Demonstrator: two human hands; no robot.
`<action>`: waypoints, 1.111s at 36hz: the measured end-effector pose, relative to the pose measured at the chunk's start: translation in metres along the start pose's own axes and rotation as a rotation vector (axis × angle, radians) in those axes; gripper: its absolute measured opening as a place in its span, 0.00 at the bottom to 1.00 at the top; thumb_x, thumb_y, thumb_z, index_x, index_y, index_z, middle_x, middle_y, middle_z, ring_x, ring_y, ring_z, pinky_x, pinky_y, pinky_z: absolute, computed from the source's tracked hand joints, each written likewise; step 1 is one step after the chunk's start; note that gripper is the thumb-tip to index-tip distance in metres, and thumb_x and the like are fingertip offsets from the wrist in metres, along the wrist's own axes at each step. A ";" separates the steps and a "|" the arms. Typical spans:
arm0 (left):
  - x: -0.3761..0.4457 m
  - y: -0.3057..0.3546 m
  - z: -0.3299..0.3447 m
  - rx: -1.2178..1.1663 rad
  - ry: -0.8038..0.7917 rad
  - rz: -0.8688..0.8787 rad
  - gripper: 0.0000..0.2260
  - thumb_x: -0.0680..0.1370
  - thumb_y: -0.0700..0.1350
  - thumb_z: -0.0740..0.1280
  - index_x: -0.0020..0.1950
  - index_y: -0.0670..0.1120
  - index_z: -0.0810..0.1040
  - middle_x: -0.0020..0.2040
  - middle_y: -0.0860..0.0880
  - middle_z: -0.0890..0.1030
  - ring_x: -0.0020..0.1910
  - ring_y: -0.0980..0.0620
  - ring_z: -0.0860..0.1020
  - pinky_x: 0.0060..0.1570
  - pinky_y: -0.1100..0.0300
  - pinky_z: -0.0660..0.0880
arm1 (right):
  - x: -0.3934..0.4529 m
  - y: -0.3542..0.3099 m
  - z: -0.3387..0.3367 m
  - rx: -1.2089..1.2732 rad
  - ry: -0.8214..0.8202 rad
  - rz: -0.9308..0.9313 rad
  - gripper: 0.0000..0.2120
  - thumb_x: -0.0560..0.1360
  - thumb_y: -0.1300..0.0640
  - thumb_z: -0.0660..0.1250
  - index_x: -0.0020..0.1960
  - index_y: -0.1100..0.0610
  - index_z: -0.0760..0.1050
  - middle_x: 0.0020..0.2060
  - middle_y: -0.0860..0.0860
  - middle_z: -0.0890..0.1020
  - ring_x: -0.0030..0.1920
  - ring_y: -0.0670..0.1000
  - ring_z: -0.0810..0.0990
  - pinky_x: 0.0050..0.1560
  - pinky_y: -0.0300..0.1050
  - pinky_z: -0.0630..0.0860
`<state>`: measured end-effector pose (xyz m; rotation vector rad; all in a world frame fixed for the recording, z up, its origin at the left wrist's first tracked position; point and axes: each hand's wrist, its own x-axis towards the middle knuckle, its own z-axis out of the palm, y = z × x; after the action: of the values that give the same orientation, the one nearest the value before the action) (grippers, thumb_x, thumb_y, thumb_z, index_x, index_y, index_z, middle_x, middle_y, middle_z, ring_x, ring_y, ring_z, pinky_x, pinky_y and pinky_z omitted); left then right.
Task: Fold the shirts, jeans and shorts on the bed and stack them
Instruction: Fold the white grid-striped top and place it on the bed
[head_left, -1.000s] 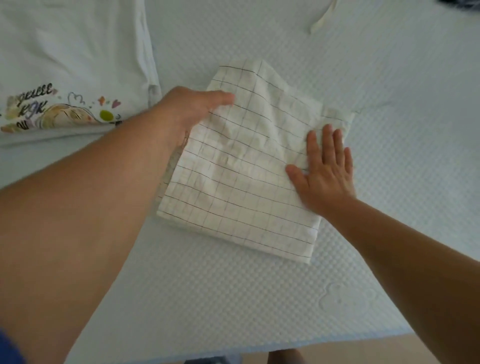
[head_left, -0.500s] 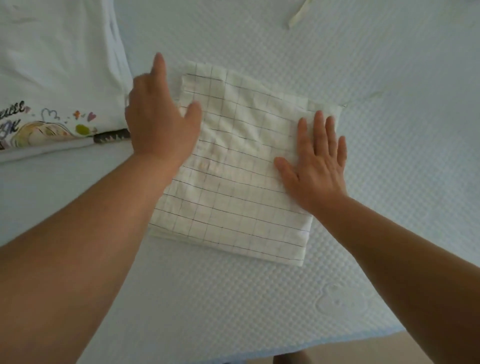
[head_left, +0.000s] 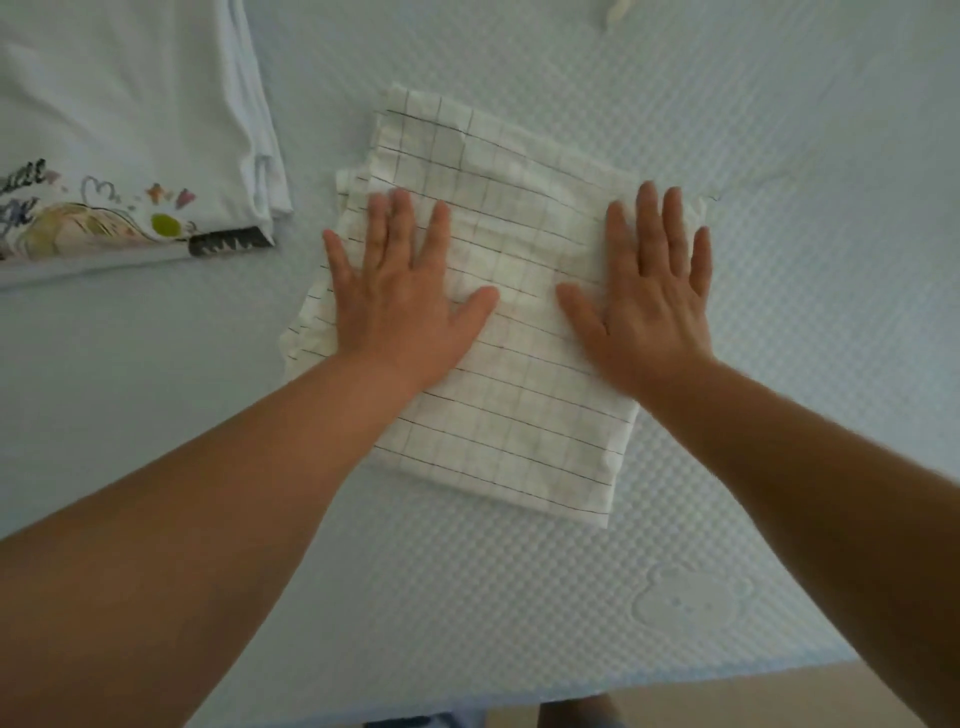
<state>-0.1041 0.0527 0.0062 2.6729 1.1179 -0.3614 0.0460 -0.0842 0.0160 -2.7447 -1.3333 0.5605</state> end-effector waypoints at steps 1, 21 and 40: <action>-0.001 0.006 -0.003 -0.028 0.044 0.056 0.36 0.73 0.68 0.44 0.77 0.51 0.44 0.78 0.44 0.42 0.76 0.47 0.39 0.68 0.43 0.34 | -0.012 -0.005 0.001 -0.001 0.004 -0.045 0.37 0.76 0.34 0.43 0.77 0.55 0.40 0.76 0.54 0.39 0.75 0.52 0.34 0.72 0.52 0.31; 0.038 0.006 -0.023 -0.117 -0.012 0.141 0.32 0.79 0.60 0.53 0.77 0.51 0.43 0.78 0.45 0.46 0.76 0.46 0.43 0.73 0.48 0.42 | -0.103 -0.018 0.031 0.032 -0.191 -0.206 0.36 0.77 0.37 0.46 0.75 0.53 0.37 0.72 0.50 0.32 0.72 0.49 0.28 0.70 0.50 0.26; -0.118 -0.026 -0.003 -1.553 0.082 -1.209 0.09 0.67 0.52 0.75 0.39 0.48 0.80 0.39 0.50 0.84 0.40 0.51 0.83 0.43 0.54 0.80 | -0.103 -0.101 0.037 -0.020 -0.258 -0.291 0.39 0.73 0.59 0.56 0.76 0.57 0.35 0.76 0.52 0.38 0.73 0.49 0.29 0.68 0.46 0.23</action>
<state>-0.2027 -0.0068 0.0422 0.5599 1.7754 0.3667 -0.1007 -0.1045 0.0317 -2.4880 -1.7602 0.9022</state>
